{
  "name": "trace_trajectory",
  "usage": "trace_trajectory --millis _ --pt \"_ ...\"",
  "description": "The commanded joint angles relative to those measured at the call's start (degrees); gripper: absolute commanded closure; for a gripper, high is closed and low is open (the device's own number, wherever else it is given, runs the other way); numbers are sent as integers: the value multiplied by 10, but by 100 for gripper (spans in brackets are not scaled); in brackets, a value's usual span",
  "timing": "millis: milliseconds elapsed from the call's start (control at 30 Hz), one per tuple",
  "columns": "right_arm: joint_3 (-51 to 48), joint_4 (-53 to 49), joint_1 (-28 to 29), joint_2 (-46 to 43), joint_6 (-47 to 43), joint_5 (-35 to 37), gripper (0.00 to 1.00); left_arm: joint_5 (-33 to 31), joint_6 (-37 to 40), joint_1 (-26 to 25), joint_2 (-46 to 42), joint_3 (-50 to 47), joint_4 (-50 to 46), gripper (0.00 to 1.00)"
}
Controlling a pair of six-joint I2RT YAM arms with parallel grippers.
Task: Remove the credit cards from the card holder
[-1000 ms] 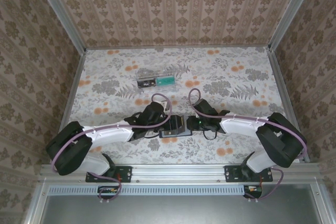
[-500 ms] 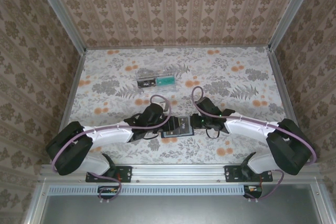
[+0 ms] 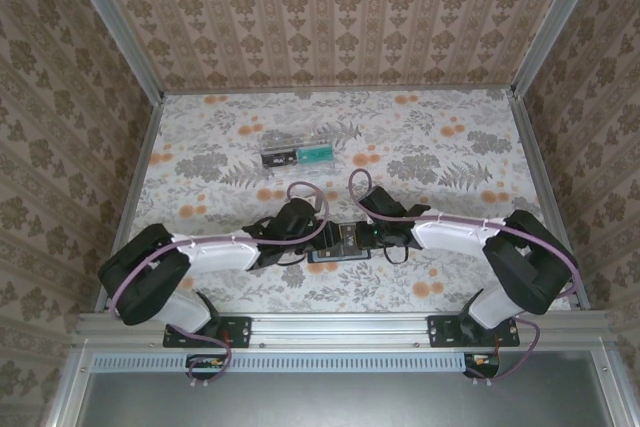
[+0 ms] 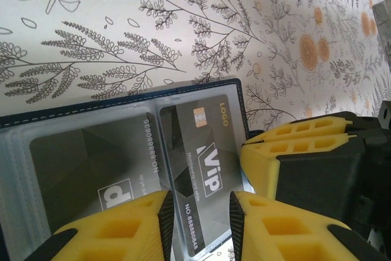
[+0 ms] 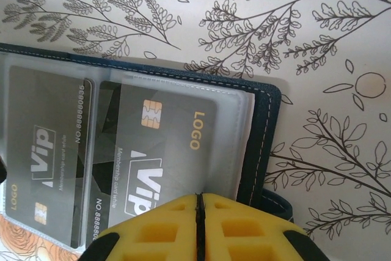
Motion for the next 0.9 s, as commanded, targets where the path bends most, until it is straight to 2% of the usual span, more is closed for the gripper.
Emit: trace_trajectory --millis 0,233,867 --pt "15 -28 3 16 -6 8 90 -6 -19 -6 13 4 16 69" --pt "0 -19 3 28 -2 -4 94 -10 -30 -8 24 5 13 69" --pt "1 -1 16 39 13 -11 93 12 -55 -10 74 16 38 75"
